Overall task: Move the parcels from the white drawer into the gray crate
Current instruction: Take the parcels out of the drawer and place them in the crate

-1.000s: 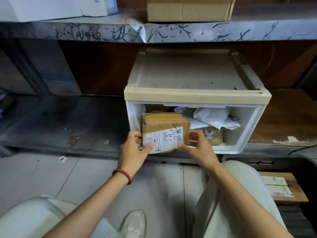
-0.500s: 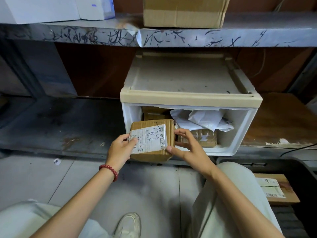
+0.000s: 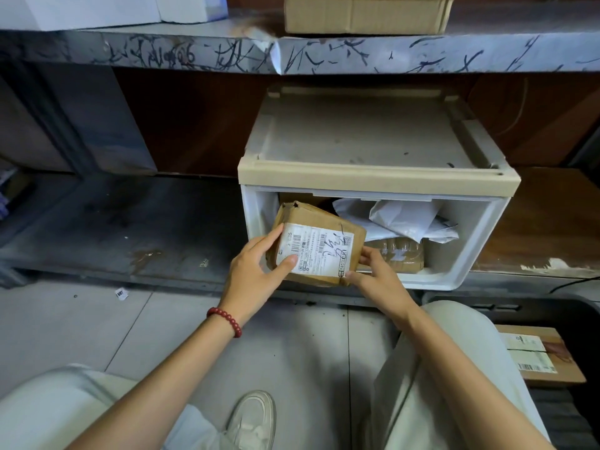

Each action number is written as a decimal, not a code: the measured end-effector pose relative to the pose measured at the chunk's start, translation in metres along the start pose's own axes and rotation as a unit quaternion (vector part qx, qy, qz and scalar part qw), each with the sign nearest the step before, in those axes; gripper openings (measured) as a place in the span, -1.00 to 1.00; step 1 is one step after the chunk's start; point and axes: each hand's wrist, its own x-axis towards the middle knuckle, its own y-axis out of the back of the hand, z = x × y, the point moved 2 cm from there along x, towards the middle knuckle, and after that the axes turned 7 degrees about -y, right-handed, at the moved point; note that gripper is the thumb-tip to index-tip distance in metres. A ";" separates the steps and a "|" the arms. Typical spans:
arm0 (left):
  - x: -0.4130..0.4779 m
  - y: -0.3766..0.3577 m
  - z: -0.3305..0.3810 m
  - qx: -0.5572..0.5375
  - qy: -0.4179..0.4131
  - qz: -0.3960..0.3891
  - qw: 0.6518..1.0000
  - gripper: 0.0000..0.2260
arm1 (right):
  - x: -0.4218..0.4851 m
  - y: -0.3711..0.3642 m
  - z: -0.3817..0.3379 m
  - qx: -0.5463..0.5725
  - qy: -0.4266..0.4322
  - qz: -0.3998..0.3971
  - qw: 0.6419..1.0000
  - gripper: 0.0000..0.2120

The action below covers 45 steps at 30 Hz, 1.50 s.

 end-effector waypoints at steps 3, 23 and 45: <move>0.001 -0.001 0.000 0.005 0.006 -0.001 1.000 -0.43 | -0.002 0.001 -0.004 0.003 0.026 -0.003 1.000 -0.57; -0.007 0.003 -0.011 0.107 0.081 -0.017 0.991 -0.32 | 0.005 0.009 0.007 -0.008 0.027 0.050 0.998 -0.49; -0.014 0.001 0.014 0.024 0.040 0.000 0.999 -0.74 | -0.003 0.018 0.002 0.095 -0.056 -0.013 0.994 -0.76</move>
